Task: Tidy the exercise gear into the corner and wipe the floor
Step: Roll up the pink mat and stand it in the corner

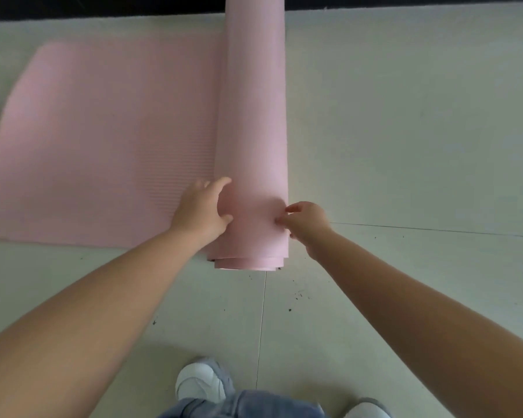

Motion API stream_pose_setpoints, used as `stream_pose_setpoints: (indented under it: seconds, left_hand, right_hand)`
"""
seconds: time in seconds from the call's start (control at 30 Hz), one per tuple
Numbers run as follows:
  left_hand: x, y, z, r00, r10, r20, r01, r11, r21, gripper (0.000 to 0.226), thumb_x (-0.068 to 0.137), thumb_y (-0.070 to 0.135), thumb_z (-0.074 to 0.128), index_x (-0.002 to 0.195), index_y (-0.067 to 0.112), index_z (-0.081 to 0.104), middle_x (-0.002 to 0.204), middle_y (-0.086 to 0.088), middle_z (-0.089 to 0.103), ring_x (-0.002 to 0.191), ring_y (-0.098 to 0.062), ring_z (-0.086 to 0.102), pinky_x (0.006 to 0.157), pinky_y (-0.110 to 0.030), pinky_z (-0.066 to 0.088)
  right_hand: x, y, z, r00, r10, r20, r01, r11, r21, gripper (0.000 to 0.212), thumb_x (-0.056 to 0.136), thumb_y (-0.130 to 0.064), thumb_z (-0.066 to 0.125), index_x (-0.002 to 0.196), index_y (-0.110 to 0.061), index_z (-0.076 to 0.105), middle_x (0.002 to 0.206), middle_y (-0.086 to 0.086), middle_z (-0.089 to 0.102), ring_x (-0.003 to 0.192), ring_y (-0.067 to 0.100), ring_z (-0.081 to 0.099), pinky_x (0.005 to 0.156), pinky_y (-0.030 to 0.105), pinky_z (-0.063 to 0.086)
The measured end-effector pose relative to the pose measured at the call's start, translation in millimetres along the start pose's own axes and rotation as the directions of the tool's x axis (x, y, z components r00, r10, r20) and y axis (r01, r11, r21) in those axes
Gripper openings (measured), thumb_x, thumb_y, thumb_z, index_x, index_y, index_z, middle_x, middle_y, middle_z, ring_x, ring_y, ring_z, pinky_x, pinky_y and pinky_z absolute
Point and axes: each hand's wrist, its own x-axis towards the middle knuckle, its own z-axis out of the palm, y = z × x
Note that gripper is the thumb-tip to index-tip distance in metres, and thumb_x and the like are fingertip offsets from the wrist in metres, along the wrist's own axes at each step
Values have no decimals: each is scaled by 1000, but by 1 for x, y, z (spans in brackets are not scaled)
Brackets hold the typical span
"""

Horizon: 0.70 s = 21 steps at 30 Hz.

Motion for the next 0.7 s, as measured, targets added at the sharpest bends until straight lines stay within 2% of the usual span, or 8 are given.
stream_pose_setpoints:
  seconds: [0.17,0.23,0.33,0.47,0.53,0.57,0.6,0.7]
  left_hand:
    - [-11,2,1,1000,9,-26,-7,997,71,59,89,2,47,139,33,44,139,-3,38,131,-22,37,103,-33,39]
    - [-12,4,2,999,-29,-42,31,998,60,53,91,7,46,138,31,46,139,-4,38,132,-22,37,104,-33,39]
    - [-8,6,-3,996,-26,-86,35,995,98,40,94,17,45,132,26,54,139,-4,39,132,-24,36,101,-34,38]
    - [1,-10,-11,994,47,-94,-36,992,123,34,95,20,45,125,20,62,143,-2,37,133,-23,34,101,-32,37]
    - [11,-27,-11,984,124,-125,-109,987,122,32,95,23,46,119,16,66,143,-1,39,131,-22,37,97,-31,39]
    - [15,-37,-9,978,167,-129,-148,979,142,32,95,25,46,116,14,68,142,0,41,130,-22,39,95,-30,40]
    - [19,-48,-9,965,225,-138,-201,965,171,33,95,28,46,112,11,69,140,0,44,128,-22,42,94,-30,41]
    - [28,-77,-9,786,596,-164,-530,786,318,48,85,33,45,69,-1,74,102,-10,69,94,-27,67,67,-29,54]
  right_hand:
    - [0,-10,-3,998,-18,68,28,989,-144,45,90,-4,45,134,-5,44,91,7,56,85,22,45,74,28,40]
    - [1,-11,-4,997,6,75,6,989,-149,45,89,-1,44,135,0,43,107,17,58,87,21,41,75,28,35]
    - [3,-12,1,997,39,62,-27,982,-188,42,91,-3,41,132,4,43,110,17,52,94,25,47,95,39,47]
    - [8,-13,21,994,82,66,-73,988,-135,34,94,-8,36,121,7,50,100,14,48,103,29,53,109,47,37]
    - [11,-15,31,998,65,-3,-65,991,-113,25,94,-8,35,104,8,51,86,14,47,84,25,50,111,49,27]
    - [10,-18,37,998,50,-41,-55,990,-133,19,94,-11,36,96,2,49,77,9,41,73,21,41,76,30,22]
    - [11,-20,42,997,27,-72,-38,986,-161,14,95,-15,38,93,-4,47,73,4,38,71,18,37,78,31,38]
    - [11,-30,57,991,-30,-130,3,979,-206,8,92,-18,47,95,-10,47,78,-1,42,75,17,40,66,25,36]
